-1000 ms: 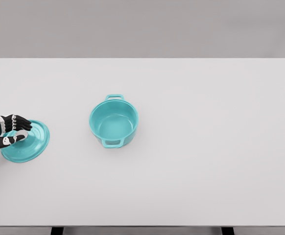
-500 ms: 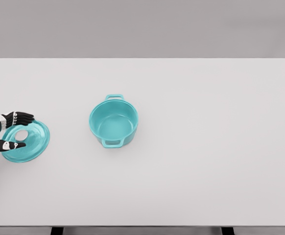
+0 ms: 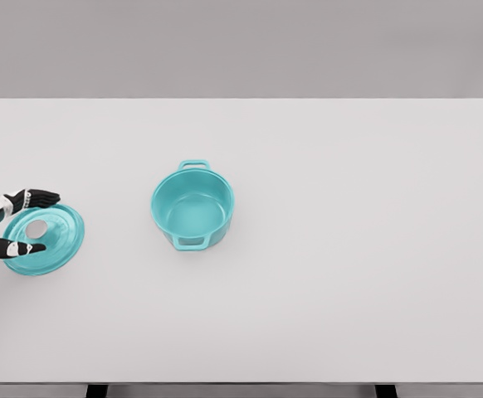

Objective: Cover the pot with left arm

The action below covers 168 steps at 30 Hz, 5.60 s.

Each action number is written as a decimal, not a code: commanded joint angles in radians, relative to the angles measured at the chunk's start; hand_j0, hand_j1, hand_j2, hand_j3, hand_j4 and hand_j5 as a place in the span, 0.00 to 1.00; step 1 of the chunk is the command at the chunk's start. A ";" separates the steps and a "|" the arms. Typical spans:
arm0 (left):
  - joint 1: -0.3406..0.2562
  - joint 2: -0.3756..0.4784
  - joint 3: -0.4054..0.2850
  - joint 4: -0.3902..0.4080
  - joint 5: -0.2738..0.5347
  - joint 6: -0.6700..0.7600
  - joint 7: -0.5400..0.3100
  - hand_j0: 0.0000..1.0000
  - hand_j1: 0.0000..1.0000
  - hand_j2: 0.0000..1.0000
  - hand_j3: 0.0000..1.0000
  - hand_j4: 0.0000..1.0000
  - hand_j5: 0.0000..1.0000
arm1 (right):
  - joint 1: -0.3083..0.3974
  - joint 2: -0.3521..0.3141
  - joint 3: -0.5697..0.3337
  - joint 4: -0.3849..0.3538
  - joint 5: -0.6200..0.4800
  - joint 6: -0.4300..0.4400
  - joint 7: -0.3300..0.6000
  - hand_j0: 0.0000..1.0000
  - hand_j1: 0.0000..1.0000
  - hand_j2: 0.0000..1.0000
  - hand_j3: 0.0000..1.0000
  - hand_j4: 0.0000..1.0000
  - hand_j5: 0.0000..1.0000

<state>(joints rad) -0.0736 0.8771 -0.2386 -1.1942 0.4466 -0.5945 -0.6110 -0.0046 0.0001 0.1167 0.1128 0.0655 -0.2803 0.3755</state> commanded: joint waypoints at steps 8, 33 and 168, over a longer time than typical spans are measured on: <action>-0.003 -0.026 -0.004 0.068 0.000 -0.010 0.000 0.81 0.81 0.81 0.81 0.81 0.81 | 0.000 0.000 0.000 0.001 0.000 0.000 0.000 1.00 1.00 1.00 1.00 1.00 1.00; -0.011 -0.041 -0.008 0.091 -0.017 -0.016 0.000 0.67 0.67 0.67 0.67 0.67 0.67 | 0.000 0.000 0.000 -0.001 0.000 0.000 0.000 1.00 1.00 1.00 1.00 1.00 1.00; -0.364 -0.342 -0.225 -0.166 -0.301 0.170 0.000 0.53 0.53 0.53 0.53 0.53 0.53 | 0.000 0.000 0.000 -0.001 0.000 0.000 0.000 1.00 1.00 1.00 1.00 1.00 1.00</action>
<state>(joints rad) -0.4372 0.5403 -0.4636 -1.3583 0.1406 -0.4262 -0.6120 -0.0046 0.0001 0.1167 0.1125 0.0654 -0.2803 0.3755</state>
